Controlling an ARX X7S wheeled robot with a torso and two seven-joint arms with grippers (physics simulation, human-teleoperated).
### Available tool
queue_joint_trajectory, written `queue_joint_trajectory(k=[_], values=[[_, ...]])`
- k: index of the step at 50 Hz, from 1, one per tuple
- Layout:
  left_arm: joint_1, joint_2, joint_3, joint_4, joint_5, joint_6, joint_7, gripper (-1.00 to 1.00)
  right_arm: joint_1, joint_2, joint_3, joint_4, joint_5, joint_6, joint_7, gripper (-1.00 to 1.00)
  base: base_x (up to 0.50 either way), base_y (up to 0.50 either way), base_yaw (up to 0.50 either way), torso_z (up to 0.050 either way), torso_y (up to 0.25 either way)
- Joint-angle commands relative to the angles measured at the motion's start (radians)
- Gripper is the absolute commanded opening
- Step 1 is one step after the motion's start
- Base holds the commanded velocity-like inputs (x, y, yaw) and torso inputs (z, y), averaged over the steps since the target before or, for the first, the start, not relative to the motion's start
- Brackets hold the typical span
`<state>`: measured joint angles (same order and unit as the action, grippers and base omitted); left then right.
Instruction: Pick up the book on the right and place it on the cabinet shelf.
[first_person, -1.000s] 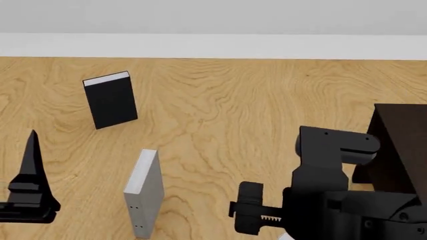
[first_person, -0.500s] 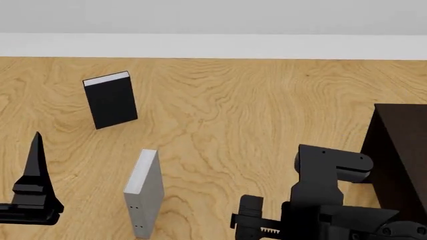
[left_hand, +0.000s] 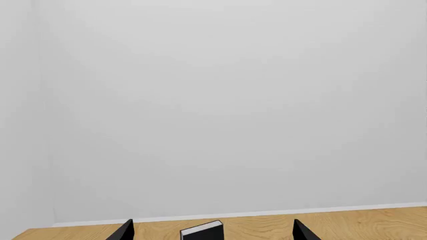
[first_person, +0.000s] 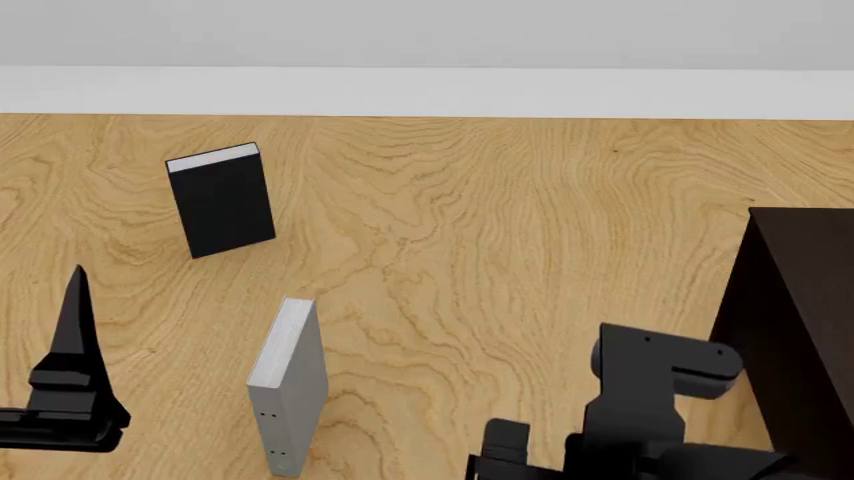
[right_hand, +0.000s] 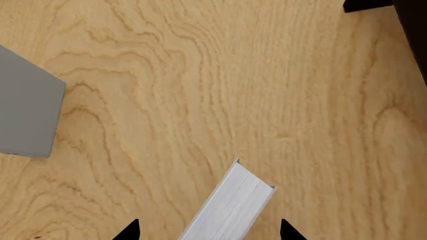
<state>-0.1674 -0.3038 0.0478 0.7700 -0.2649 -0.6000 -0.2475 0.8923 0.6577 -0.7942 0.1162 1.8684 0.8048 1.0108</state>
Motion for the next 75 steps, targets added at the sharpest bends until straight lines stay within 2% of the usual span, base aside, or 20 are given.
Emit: queue_joint_trajectory(k=[1, 46, 47, 56, 61, 67, 75], values=[[0.002, -0.005, 0.005, 0.002, -0.003, 0.002, -0.003, 1.00, -0.016, -0.007, -0.008, 0.029, -0.035, -0.015, -0.049, 1.00, 0.00, 0.00, 0.00, 0.000, 0.000], [0.002, -0.018, 0.006, 0.001, -0.028, 0.009, -0.014, 1.00, -0.085, -0.050, -0.048, 0.134, -0.126, -0.069, -0.179, 1.00, 0.00, 0.00, 0.00, 0.000, 0.000], [0.002, -0.019, 0.007, 0.001, -0.027, 0.010, -0.014, 1.00, -0.081, -0.049, -0.051, 0.134, -0.130, -0.067, -0.165, -1.00, 0.00, 0.00, 0.00, 0.000, 0.000], [0.000, -0.021, 0.011, -0.004, -0.027, 0.014, -0.017, 1.00, -0.072, -0.040, -0.060, 0.122, -0.132, -0.052, -0.133, -1.00, 0.00, 0.00, 0.00, 0.000, 0.000], [0.000, -0.023, 0.014, -0.002, -0.028, 0.011, -0.020, 1.00, -0.056, -0.023, -0.069, 0.105, -0.131, -0.034, -0.061, -1.00, 0.00, 0.00, 0.00, 0.000, 0.000], [0.000, -0.025, 0.015, 0.000, -0.030, 0.010, -0.023, 1.00, 0.026, -0.003, -0.110, 0.025, -0.194, 0.033, 0.008, -1.00, 0.00, 0.00, 0.00, 0.000, 0.000], [0.000, -0.028, 0.014, 0.002, -0.032, 0.009, -0.028, 1.00, 0.092, -0.008, -0.102, -0.043, -0.209, 0.044, 0.055, -1.00, 0.00, 0.00, 0.00, 0.000, 0.000]])
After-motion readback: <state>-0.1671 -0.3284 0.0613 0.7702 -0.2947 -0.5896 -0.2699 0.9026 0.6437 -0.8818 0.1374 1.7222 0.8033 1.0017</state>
